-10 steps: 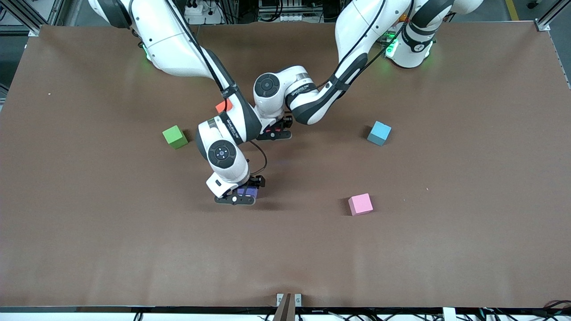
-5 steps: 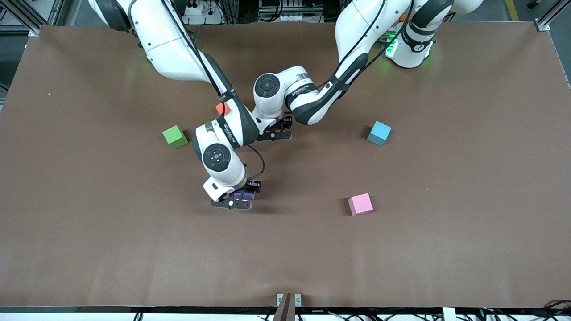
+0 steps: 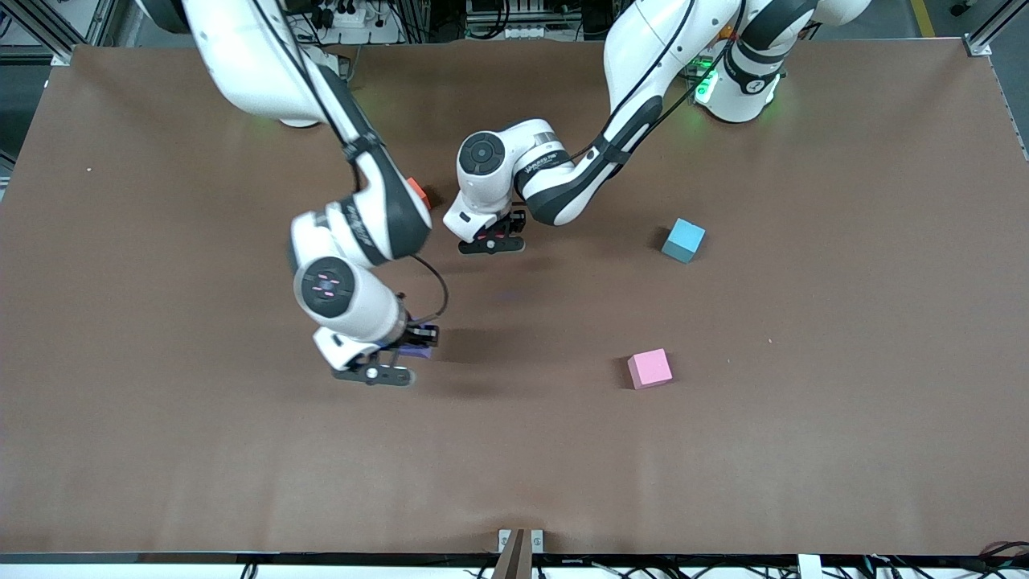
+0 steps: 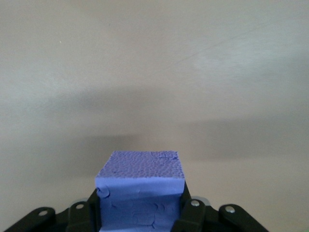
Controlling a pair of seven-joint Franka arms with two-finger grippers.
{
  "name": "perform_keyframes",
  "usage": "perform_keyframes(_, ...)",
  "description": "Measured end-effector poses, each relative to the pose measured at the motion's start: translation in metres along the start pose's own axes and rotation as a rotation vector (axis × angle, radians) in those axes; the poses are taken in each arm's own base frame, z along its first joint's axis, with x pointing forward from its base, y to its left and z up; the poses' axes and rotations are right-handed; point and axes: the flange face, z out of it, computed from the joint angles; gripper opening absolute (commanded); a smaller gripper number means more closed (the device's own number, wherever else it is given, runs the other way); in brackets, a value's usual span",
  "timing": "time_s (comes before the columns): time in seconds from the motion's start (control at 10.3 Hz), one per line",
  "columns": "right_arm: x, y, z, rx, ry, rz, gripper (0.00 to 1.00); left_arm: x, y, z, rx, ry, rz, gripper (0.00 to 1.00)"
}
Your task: Arrange blocks into number 1
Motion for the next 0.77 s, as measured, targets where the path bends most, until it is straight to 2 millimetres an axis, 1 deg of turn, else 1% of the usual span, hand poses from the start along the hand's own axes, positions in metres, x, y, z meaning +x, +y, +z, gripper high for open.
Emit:
perform_keyframes(0.19, 0.004, 0.029, -0.044, 0.013, -0.014, 0.033, 0.0, -0.002, 0.001, 0.001, -0.001, 0.0, 0.0, 0.0)
perform_keyframes(0.29, 0.004, 0.041, -0.06, 0.016, -0.024, 0.043, 0.0, -0.003, 0.002, 0.002, -0.001, -0.001, 0.001, 0.0)
perform_keyframes(0.39, 0.005, 0.051, -0.07, 0.018, -0.031, 0.05, 0.0, -0.003, 0.002, 0.002, -0.001, 0.0, 0.002, 0.0)
perform_keyframes(0.48, 0.005, 0.056, -0.075, 0.018, -0.037, 0.055, 0.0, -0.003, 0.002, 0.002, -0.001, 0.001, 0.003, 0.12)
perform_keyframes(0.58, 0.005, 0.057, -0.075, 0.017, -0.04, 0.056, 0.0, -0.003, 0.002, 0.002, -0.001, 0.001, 0.003, 0.68)
perform_keyframes(0.68, 0.004, 0.057, -0.074, 0.016, -0.043, 0.055, 0.0, -0.003, 0.002, 0.002, -0.001, 0.001, 0.004, 1.0)
perform_keyframes(0.77, 0.004, 0.057, -0.073, 0.015, -0.045, 0.055, 0.0, -0.004, 0.002, 0.002, 0.0, 0.002, 0.006, 1.0)
